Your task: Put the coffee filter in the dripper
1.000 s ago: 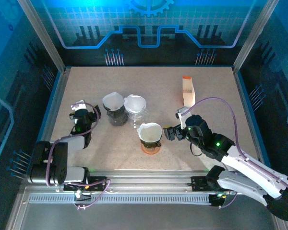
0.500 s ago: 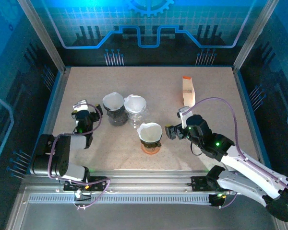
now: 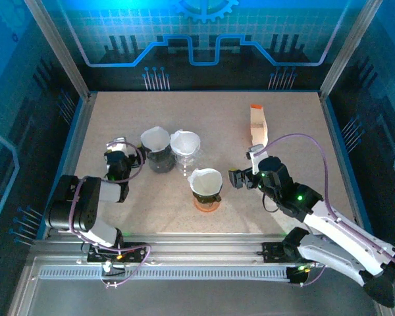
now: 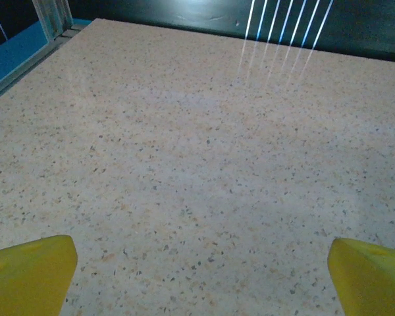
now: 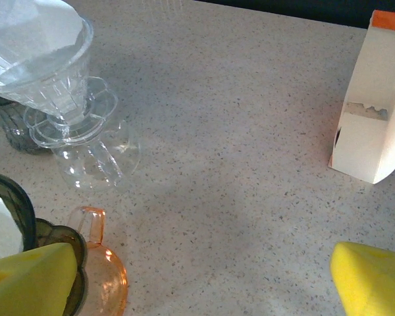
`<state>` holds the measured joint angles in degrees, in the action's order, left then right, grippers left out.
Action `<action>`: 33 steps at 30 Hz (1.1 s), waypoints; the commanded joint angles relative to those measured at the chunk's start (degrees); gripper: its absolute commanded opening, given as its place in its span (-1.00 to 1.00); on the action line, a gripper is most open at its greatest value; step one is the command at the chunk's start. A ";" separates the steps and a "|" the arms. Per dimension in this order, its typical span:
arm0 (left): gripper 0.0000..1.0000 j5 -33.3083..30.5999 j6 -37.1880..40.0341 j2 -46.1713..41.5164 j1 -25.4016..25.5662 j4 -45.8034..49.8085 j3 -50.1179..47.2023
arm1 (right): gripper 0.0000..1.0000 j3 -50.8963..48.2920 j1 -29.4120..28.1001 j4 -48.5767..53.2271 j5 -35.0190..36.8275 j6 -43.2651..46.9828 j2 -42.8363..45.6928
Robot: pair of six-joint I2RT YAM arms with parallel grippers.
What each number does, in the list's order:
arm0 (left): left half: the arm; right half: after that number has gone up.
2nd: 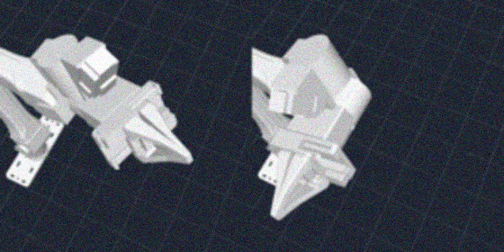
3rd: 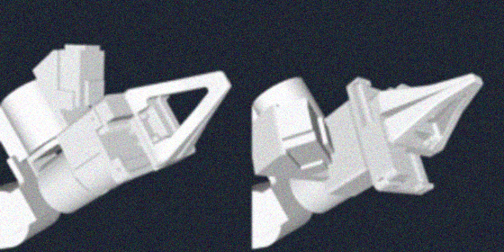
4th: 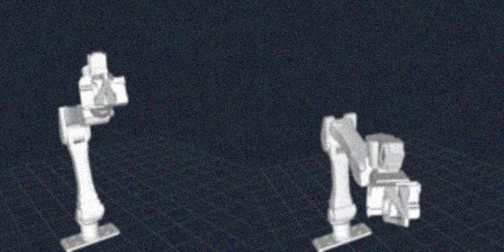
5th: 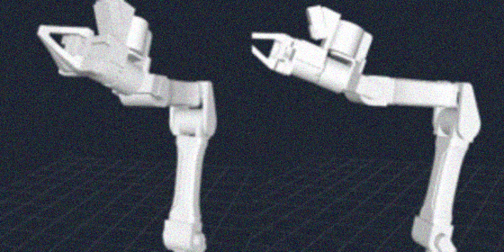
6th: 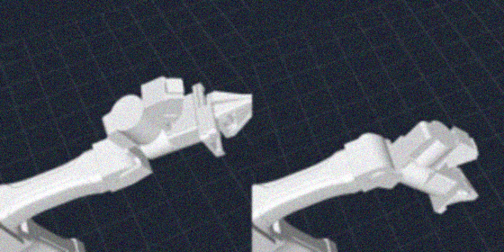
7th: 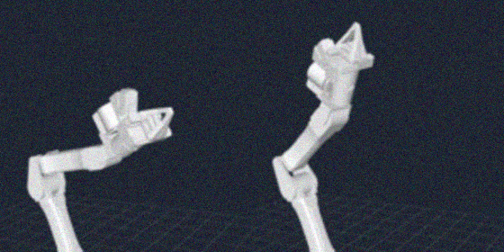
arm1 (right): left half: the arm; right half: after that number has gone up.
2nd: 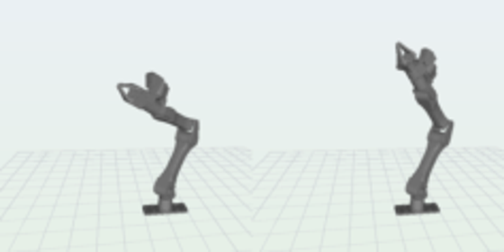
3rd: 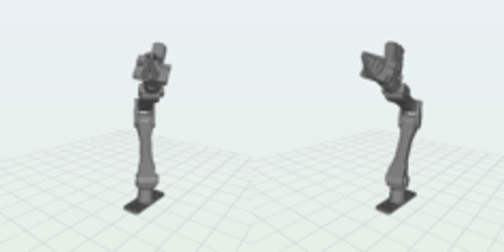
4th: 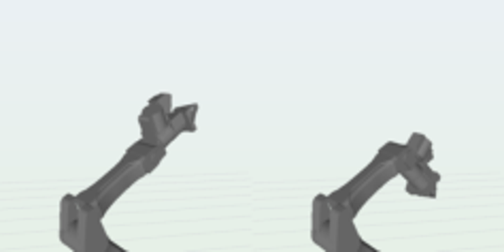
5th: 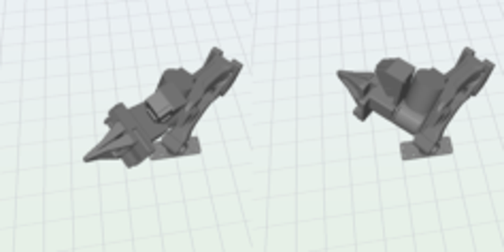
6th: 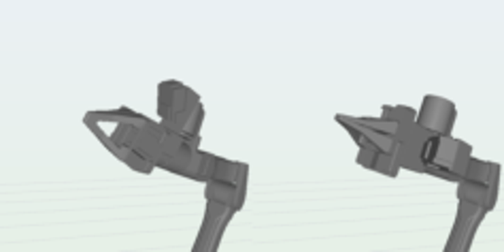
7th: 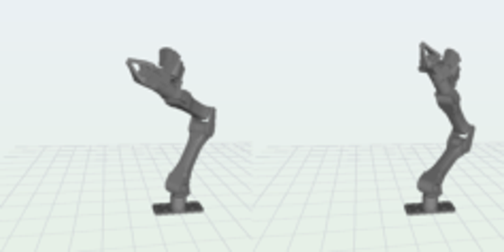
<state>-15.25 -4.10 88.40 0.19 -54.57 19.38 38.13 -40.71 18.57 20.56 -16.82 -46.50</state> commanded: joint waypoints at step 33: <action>0.98 0.61 1.50 0.37 0.78 -1.29 0.82 | 1.00 -19.19 33.86 -73.71 0.04 15.74 -37.39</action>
<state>-15.16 -3.88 88.40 0.38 -55.61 19.40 19.66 -7.79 -36.77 22.98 -4.38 -80.55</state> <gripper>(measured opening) 0.989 0.998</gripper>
